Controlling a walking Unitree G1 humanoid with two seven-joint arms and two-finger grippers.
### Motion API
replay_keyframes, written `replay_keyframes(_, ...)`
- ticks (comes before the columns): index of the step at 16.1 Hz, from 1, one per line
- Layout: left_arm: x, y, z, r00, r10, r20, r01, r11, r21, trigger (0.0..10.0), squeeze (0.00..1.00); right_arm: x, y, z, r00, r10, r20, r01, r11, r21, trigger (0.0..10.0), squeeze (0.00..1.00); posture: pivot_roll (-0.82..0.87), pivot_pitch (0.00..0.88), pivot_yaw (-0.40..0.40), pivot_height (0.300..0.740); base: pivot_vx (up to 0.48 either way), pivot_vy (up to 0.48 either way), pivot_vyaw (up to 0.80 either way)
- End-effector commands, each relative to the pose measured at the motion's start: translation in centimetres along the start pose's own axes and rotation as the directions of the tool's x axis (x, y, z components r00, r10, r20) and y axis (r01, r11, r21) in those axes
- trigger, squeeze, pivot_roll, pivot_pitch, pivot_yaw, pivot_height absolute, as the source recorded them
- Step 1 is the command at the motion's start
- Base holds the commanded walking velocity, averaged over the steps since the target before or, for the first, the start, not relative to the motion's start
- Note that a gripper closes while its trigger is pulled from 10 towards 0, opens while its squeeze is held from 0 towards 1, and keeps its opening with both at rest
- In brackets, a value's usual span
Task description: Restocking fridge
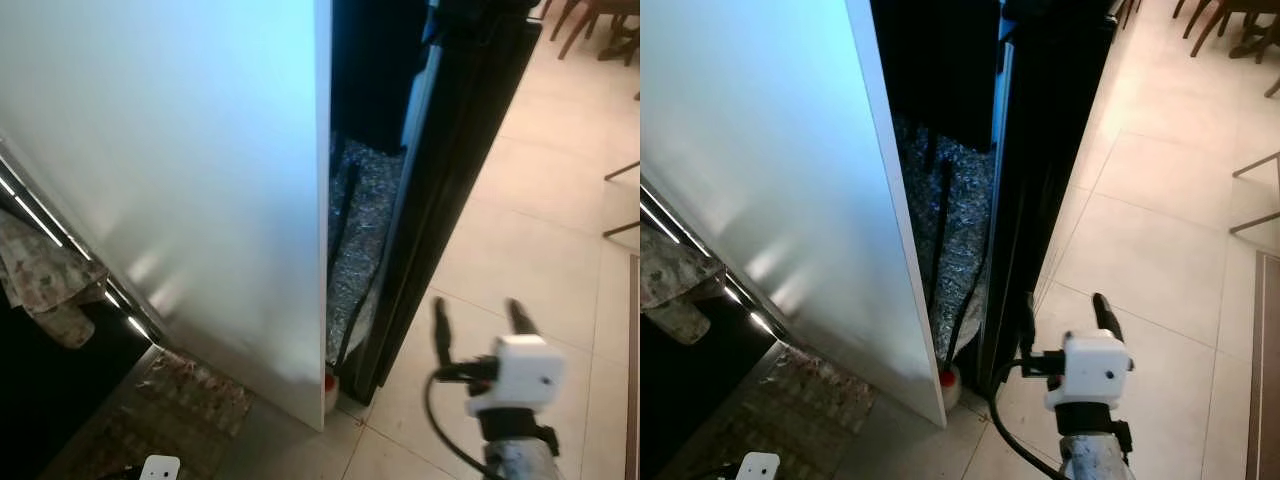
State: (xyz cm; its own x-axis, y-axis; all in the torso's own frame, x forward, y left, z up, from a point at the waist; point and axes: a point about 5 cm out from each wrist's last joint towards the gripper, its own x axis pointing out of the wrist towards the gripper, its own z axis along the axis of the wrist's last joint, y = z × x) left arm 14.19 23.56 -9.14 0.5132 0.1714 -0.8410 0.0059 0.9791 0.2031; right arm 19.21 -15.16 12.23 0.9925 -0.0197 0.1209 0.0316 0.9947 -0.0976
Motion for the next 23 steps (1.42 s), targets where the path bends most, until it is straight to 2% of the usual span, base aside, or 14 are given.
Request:
replay_keyframes(1,-0.1,-0.1,-0.8,0.999,-0.003,-0.032,0.004,1.0,0.001,10.0,0.0,0.4,0.2,0.0,0.999,0.032,-0.031,-0.033,0.999,-0.028,10.0,0.0,-0.09,0.078,0.025,0.74,0.0,0.0,0.0)
replay_keyframes(3,-0.1,-0.4,-0.5,1.0,-0.005,-0.023,0.005,1.0,-0.01,10.0,0.0,2.9,0.0,0.2,0.998,0.036,-0.042,-0.038,0.998,-0.04,10.0,0.0,-0.08,0.082,0.02,0.74,0.0,0.0,0.0)
replay_keyframes(6,0.0,-0.3,-0.1,1.0,-0.004,-0.016,0.004,1.0,-0.01,10.0,0.0,5.8,1.2,1.1,0.996,0.087,-0.025,-0.089,0.993,-0.077,10.0,0.0,-0.08,0.101,0.018,0.74,0.0,0.0,0.0)
replay_keyframes(7,0.0,-0.3,0.0,1.0,0.002,-0.013,-0.002,1.0,-0.017,10.0,0.0,6.3,1.7,1.3,0.996,0.092,-0.019,-0.092,0.996,-0.02,10.0,0.0,-0.08,0.11,0.013,0.74,0.0,0.0,0.0)
replay_keyframes(9,0.0,-0.3,0.0,1.0,0.004,-0.012,-0.004,1.0,-0.024,10.0,0.0,6.7,3.3,1.6,0.983,0.181,-0.019,-0.181,0.984,0.005,10.0,0.0,-0.08,0.115,0.009,0.74,0.0,0.0,0.0)
replay_keyframes(10,0.0,-0.4,-0.1,1.0,0.002,-0.014,-0.003,1.0,-0.026,10.0,0.0,6.7,3.6,1.8,0.981,0.195,-0.014,-0.196,0.98,-0.019,10.0,0.0,-0.08,0.115,0.009,0.74,0.0,0.0,0.0)
replay_keyframes(12,0.0,-0.9,-0.2,1.0,-0.009,-0.019,0.009,1.0,-0.025,10.0,0.0,7.1,2.9,1.9,0.993,0.113,-0.02,-0.113,0.994,-0.009,10.0,0.0,-0.09,0.121,0.013,0.74,0.0,0.0,0.0)
replay_keyframes(16,0.0,-1.1,-0.2,1.0,-0.011,-0.018,0.011,1.0,-0.025,10.0,0.0,8.2,1.4,2.8,1.0,0.017,0.006,-0.017,0.999,-0.027,10.0,0.0,-0.08,0.128,0.001,0.74,0.0,0.0,0.0)
replay_keyframes(17,0.0,-1.1,-0.2,1.0,-0.009,-0.018,0.009,1.0,-0.027,10.0,0.0,8.4,1.3,2.9,1.0,0.022,0.005,-0.022,1.0,-0.019,10.0,0.0,-0.08,0.128,0.002,0.74,0.0,0.0,0.0)
replay_keyframes(23,0.1,-1.2,-0.1,1.0,-0.011,-0.016,0.011,0.999,-0.03,10.0,0.0,10.0,3.2,3.7,0.992,0.115,0.043,-0.116,0.993,0.017,10.0,0.0,-0.08,0.124,0.003,0.74,0.0,0.0,0.0)
